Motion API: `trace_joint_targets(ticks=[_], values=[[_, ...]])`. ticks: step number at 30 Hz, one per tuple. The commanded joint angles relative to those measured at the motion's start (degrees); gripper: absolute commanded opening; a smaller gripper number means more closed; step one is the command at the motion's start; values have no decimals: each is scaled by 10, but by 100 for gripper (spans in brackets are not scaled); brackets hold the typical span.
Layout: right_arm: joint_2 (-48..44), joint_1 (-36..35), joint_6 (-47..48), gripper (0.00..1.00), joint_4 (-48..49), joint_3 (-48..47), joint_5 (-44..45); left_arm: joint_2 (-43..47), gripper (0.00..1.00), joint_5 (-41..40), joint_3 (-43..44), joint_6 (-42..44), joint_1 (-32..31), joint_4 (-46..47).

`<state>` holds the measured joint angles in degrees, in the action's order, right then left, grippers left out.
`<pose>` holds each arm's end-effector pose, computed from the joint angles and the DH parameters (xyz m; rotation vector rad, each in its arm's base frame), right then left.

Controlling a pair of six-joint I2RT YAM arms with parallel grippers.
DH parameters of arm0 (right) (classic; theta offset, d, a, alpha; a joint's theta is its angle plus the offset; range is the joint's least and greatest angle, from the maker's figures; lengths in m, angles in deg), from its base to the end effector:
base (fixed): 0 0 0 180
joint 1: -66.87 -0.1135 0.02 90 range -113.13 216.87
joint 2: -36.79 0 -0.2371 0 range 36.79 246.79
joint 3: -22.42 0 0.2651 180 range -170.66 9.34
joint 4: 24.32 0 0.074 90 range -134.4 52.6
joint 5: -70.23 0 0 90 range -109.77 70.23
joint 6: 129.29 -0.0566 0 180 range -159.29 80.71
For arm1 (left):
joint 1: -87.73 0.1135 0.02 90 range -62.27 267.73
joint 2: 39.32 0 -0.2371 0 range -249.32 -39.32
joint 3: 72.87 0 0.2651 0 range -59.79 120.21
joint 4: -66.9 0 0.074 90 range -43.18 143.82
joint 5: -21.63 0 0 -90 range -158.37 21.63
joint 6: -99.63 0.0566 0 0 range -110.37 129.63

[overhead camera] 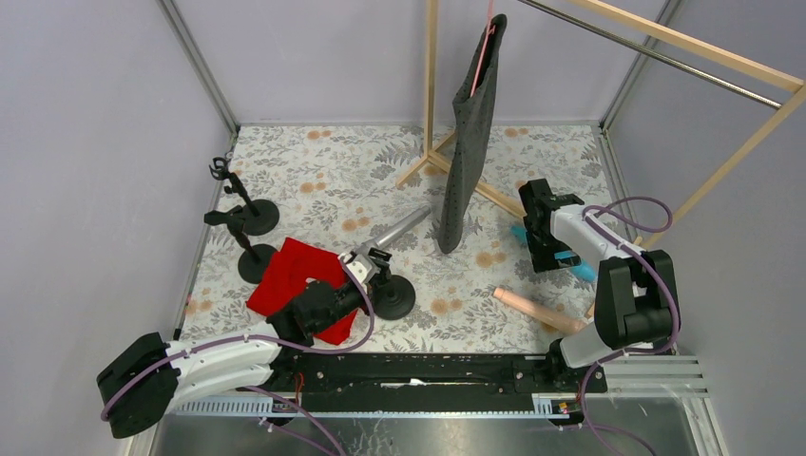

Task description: Attach the microphones to the stand

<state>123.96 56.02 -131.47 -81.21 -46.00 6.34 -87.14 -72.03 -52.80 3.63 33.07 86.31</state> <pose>0.2898 0.0302 0.1442 1.7720 1.9448 -0.1202 0.1328 -0.1811 0.1468 0.6849 1.6334 -0.7237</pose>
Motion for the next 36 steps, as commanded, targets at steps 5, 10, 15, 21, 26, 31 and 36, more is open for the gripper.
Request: trace_joint_targets(ticks=[5, 10, 15, 21, 26, 31, 36], values=[[29, 27, -16, 99, -19, -40, 76, 11, 1, -8, 5, -1, -4, 64], [49, 48, 7, 99, -15, -47, 77, 10, 1, -9, 6, -2, -5, 63], [68, 55, 24, 97, -8, -46, 79, 3, 1, -6, 8, -2, -5, 62], [84, 61, 45, 95, 9, -46, 87, 5, 1, -9, 8, 3, -7, 58], [105, 66, 73, 93, 34, -46, 82, 2, 1, -14, 8, 8, -7, 57], [120, 66, 96, 80, 42, -43, 66, 1, 1, -13, 10, 8, -7, 53], [110, 67, 125, 65, 69, -15, 55, 3, 1, -13, 10, 8, -8, 48]])
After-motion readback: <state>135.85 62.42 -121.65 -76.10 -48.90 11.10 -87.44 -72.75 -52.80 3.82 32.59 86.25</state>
